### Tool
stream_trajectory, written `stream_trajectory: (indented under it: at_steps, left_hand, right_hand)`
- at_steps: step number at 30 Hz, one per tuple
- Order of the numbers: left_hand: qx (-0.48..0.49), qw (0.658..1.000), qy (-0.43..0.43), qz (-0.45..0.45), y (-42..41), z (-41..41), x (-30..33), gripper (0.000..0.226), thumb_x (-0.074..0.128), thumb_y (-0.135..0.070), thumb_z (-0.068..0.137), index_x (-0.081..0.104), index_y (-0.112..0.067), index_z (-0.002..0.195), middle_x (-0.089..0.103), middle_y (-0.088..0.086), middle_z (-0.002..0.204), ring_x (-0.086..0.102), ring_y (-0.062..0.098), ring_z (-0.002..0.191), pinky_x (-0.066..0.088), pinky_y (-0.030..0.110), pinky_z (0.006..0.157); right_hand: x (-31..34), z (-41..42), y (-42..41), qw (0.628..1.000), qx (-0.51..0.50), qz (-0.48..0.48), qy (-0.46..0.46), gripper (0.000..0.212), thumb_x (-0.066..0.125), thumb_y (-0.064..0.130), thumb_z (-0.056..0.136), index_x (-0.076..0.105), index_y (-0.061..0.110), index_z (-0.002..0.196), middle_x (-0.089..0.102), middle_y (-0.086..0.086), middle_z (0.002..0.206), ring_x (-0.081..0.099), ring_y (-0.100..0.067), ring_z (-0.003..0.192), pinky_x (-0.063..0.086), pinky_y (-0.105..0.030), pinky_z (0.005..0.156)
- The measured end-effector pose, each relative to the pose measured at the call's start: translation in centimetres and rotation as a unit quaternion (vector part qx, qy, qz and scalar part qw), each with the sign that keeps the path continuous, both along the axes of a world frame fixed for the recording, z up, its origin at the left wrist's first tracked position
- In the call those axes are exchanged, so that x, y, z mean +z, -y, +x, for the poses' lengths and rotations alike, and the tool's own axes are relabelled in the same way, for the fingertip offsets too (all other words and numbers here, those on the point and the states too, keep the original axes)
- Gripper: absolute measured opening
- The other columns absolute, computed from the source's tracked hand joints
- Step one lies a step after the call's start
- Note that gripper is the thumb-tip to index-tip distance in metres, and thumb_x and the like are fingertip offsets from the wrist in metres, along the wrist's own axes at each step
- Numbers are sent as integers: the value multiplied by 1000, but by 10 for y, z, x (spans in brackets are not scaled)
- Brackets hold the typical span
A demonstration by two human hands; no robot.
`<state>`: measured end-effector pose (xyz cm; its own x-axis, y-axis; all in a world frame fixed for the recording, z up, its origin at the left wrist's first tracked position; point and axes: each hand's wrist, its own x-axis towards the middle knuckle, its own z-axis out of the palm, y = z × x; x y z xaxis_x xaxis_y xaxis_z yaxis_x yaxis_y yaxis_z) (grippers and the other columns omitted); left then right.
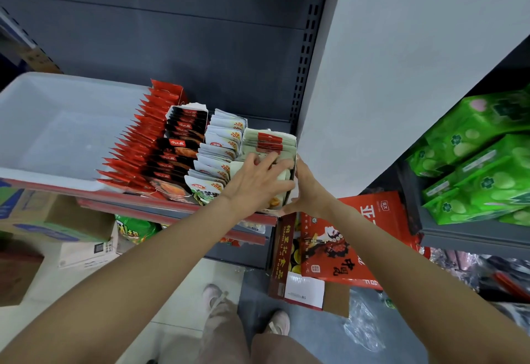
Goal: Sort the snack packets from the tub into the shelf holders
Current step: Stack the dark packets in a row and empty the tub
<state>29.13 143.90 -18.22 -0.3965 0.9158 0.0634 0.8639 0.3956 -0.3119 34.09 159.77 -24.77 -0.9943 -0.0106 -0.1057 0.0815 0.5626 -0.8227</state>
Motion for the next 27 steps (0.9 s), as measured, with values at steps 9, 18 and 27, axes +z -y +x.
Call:
stream_trajectory:
  at_steps: [9,18,27]
  left_hand:
    - [43,999,-22,-3,1,3,1,54,77,-30,67,47,-34,111,42,4,133,46,26,115,42,41,75]
    - [79,995,-37,42,2,5,-7,68,84,-41,52,48,-33,110,42,3,132,45,26,115,43,44,81]
    - [78,996,-33,19,-12,5,-4,70,77,-61,50,53,-28,108,51,1,129,49,26,115,46,44,80]
  right_hand:
    - [0,2,-2,1000,0,-7,10,123,89,22,52,12,21,148,31,3,144,29,-13,134,32,-33,111]
    - [2,2,0,1000,-8,-9,19,121,89,14,54,11,19,147,29,3,144,28,-7,129,27,-16,104]
    - [2,1,1,1000,-5,9,18,126,90,19,51,9,17,148,27,1,146,27,-14,134,29,-31,113]
